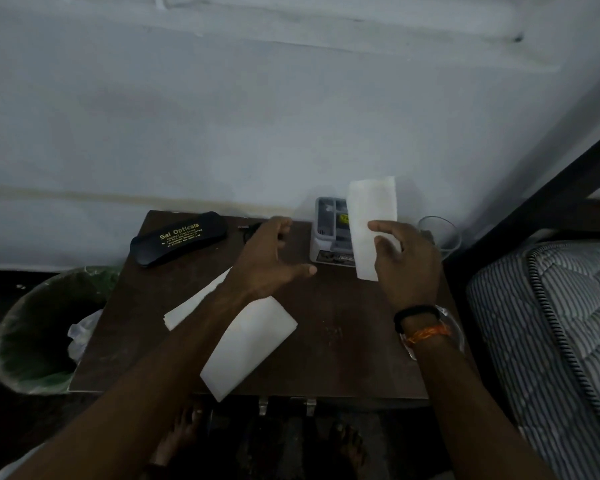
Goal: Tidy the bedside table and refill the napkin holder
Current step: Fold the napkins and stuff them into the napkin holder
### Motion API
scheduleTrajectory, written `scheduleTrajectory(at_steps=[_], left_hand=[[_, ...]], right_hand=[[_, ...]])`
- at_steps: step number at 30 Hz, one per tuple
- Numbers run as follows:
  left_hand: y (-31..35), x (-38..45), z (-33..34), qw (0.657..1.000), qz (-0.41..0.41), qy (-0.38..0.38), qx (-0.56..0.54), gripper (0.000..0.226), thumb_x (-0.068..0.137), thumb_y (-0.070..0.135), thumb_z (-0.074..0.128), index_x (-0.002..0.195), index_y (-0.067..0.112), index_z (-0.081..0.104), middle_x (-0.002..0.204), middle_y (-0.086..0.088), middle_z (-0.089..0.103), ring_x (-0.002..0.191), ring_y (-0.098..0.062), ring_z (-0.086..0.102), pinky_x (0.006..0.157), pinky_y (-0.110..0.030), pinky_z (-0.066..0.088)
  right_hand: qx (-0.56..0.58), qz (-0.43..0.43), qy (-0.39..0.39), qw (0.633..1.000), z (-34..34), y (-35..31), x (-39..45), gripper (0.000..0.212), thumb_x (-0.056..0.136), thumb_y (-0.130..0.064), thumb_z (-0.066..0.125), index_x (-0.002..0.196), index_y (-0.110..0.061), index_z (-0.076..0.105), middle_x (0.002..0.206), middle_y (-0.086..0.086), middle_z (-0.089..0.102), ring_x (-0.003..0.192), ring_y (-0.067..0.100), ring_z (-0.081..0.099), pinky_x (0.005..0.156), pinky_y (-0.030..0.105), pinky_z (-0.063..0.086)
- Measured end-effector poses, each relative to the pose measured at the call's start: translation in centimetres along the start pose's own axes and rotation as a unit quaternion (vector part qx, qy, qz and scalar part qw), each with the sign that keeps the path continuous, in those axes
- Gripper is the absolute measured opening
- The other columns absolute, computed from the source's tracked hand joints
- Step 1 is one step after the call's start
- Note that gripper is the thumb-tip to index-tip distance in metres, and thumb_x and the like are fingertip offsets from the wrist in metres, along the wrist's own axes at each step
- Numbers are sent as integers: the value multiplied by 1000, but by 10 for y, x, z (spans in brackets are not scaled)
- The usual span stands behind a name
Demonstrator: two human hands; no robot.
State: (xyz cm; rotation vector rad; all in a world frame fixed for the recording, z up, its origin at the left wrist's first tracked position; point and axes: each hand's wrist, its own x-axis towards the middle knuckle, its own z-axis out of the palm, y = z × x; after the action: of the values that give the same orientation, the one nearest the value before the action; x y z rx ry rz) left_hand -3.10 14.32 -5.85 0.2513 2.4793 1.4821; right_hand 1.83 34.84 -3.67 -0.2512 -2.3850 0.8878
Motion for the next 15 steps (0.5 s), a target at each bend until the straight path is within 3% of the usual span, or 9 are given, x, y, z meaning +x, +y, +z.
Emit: scheduleTrajectory(at_steps=[2, 5, 8, 9, 10, 13, 15], left_hand=[[8, 20, 0, 998, 24, -14, 48, 108, 63, 31, 92, 151, 17, 30, 153, -5, 36, 134, -22, 42, 107, -35, 44], [28, 51, 1, 992, 65, -54, 96, 114, 63, 28, 93, 152, 11, 24, 157, -7, 28, 134, -14, 35, 108, -16, 35], [41, 77, 3, 985, 71, -94, 127, 128, 52, 45, 95, 152, 16, 22, 157, -6, 29, 141, -23, 31, 116, -43, 34], [43, 82, 4, 982, 68, -106, 141, 130, 51, 44, 96, 153, 16, 20, 157, -6, 29, 142, -24, 30, 117, -45, 34], [45, 86, 5, 979, 59, -118, 154, 131, 53, 38, 96, 154, 15, 17, 157, -6, 28, 142, -24, 29, 117, -44, 33], [46, 93, 8, 971, 57, -141, 183, 129, 54, 34, 96, 154, 13, 18, 157, -6, 30, 142, -24, 31, 118, -41, 31], [44, 96, 8, 968, 45, -158, 191, 128, 56, 34, 96, 155, 12, 18, 158, -5, 28, 143, -24, 30, 118, -36, 29]], right_hand=[[-4, -5, 6, 1000, 1, 0, 1, 25, 85, 3, 62, 102, -11, 74, 108, 7, 72, 99, 4, 46, 78, -12, 24], [-4, 22, 0, 1000, 2, 2, 5, 24, 87, -2, 63, 103, -15, 73, 113, 3, 71, 96, -8, 42, 75, -10, 28], [4, 39, -4, 999, 2, 4, 9, 23, 89, -5, 61, 106, -18, 72, 117, 0, 69, 103, -3, 49, 80, -5, 33], [6, 42, -8, 999, 2, 4, 9, 24, 90, -5, 61, 107, -18, 71, 119, 0, 68, 105, 1, 52, 83, 2, 39], [8, 47, -11, 999, 2, 4, 10, 24, 90, -5, 60, 108, -18, 71, 120, 0, 67, 104, 2, 50, 83, 7, 43], [25, 58, -15, 998, 4, 3, 12, 26, 90, -3, 60, 107, -21, 70, 120, -3, 65, 104, -1, 45, 77, 1, 38], [45, 60, -15, 997, 6, 3, 14, 27, 90, -2, 60, 107, -21, 69, 116, -6, 63, 106, 3, 48, 78, 5, 42]])
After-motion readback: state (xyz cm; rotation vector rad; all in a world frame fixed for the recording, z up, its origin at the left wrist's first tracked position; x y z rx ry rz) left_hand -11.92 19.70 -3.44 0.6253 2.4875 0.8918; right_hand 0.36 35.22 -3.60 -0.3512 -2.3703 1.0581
